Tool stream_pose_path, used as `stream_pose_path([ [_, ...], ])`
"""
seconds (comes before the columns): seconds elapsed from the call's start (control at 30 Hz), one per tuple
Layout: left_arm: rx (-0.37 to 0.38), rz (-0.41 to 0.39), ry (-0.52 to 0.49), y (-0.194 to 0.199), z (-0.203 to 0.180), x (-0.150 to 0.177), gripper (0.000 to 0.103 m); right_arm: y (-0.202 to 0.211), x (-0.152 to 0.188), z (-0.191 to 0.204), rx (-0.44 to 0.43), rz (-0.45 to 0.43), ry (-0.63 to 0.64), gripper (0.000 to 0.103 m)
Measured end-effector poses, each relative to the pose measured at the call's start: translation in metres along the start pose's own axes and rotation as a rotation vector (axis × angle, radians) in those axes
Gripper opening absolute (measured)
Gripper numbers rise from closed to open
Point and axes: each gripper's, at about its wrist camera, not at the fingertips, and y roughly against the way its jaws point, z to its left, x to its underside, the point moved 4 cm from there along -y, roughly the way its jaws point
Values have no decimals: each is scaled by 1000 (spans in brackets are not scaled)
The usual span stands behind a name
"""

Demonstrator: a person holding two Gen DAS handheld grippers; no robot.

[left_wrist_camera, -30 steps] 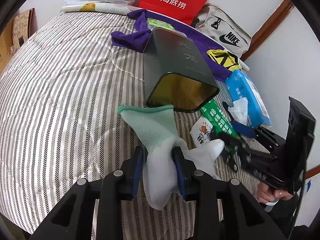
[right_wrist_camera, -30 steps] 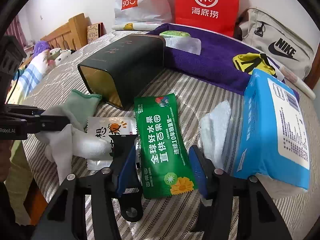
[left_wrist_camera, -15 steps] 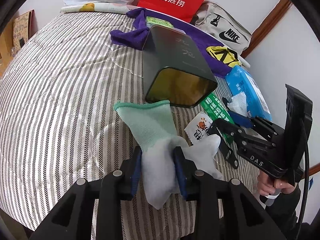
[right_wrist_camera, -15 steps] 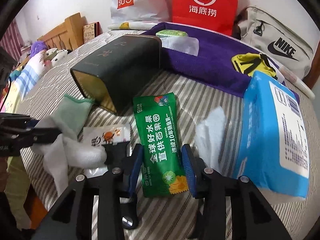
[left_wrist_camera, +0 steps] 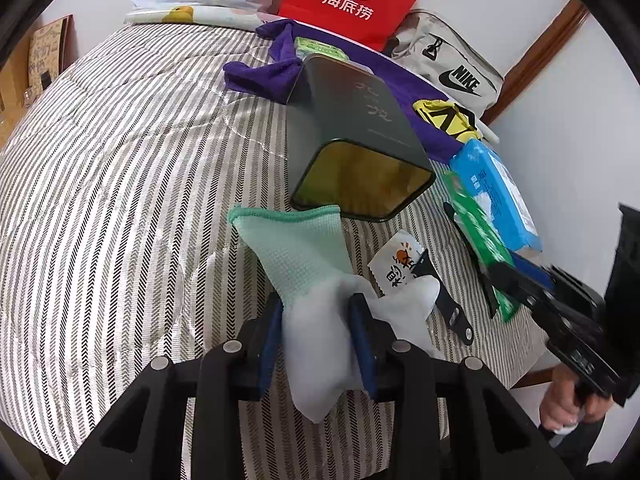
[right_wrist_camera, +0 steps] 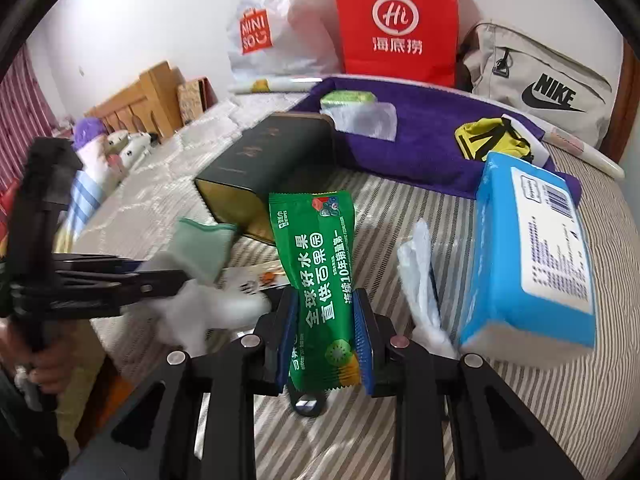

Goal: Organize soft objects
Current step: 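Grasp and lift the green snack packet with the right gripper while the left gripper lifts the glove, then carry the glove with the left gripper while the right gripper carries the green packet to the towel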

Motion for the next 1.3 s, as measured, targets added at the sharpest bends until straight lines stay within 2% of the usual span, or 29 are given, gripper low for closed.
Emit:
stream_pose_path([
  [0.13,8,-3,29,3,4,1,40,24,10,-4,-5,-28,-3,27],
  [0.23,-22,-22,46,12,7,0,59,43,21,-14,3,-48,-11,27],
  [0.37,-45,-58,4,27,-5,-1,67,61,41,-34,37,-50,-32,27],
  [0.47,-10,-74,-35,29,-21,-2,75,65,60,-47,58,-33,-60,27],
  [0.6,-45,-47,-102,11,-39,-5,75,65,86,-64,92,-3,-108,27],
  [0.73,-98,-16,-125,-10,-37,0,75,62,104,-81,163,23,-145,27],
  [0.93,-191,-8,-238,-14,-43,14,81,51,106,-100,208,27,-177,28],
  [1.03,-232,-13,-295,-15,-47,20,82,41,104,-104,194,37,-192,30],
  [1.1,-228,-19,-295,-16,-48,20,85,39,103,-104,186,24,-193,38],
  [1.23,-201,-46,-275,-13,-43,18,84,32,97,-102,204,1,-179,42],
  [1.3,-210,-61,-270,-11,-40,17,76,29,94,-100,230,-8,-157,43],
])
